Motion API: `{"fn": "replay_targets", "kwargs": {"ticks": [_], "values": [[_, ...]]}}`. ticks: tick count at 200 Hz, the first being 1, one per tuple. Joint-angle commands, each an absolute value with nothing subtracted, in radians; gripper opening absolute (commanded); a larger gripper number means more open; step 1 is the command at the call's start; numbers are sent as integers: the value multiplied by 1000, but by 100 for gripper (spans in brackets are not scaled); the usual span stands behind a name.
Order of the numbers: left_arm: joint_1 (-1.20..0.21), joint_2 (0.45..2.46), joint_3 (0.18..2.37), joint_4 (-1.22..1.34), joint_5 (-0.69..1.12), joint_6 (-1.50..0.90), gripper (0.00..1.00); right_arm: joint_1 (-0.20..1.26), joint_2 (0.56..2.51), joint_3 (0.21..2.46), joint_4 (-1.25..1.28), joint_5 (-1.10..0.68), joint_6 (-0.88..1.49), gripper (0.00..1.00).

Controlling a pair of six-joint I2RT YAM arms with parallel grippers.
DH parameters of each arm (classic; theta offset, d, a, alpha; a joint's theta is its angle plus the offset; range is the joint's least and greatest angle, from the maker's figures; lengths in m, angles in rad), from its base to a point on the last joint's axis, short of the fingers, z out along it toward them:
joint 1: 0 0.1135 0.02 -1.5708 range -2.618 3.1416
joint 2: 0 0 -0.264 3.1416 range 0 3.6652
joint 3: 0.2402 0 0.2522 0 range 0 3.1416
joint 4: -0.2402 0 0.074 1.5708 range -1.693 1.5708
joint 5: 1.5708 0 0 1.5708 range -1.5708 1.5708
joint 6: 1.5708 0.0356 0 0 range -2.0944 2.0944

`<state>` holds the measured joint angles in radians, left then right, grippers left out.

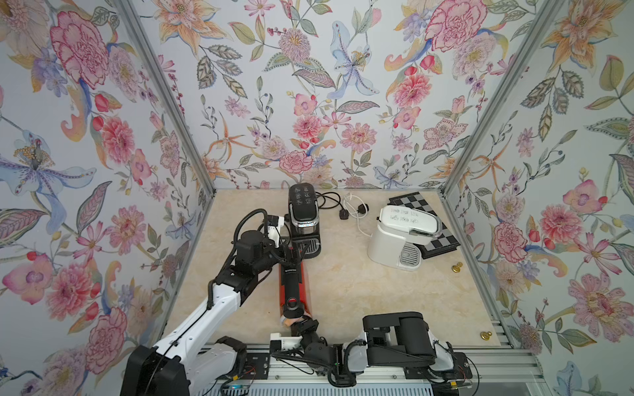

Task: Wipe the surface of a coffee machine
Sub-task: Wipe the dirt from the surface of the coffee machine.

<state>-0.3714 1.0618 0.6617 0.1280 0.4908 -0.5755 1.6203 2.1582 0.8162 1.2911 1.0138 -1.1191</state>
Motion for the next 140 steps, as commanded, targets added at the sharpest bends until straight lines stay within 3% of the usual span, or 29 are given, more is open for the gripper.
{"fn": "replay_targets", "kwargs": {"ticks": [1, 91, 140], "values": [[-399, 1050, 635, 94, 561, -600, 98, 1622, 2128, 839, 1516, 1046, -1178, 0], [-399, 1055, 629, 98, 565, -593, 98, 1642, 2127, 825, 1588, 1032, -1231, 0], [-399, 1056, 631, 95, 567, -592, 98, 1595, 2129, 845, 1351, 1023, -1039, 0]]}}
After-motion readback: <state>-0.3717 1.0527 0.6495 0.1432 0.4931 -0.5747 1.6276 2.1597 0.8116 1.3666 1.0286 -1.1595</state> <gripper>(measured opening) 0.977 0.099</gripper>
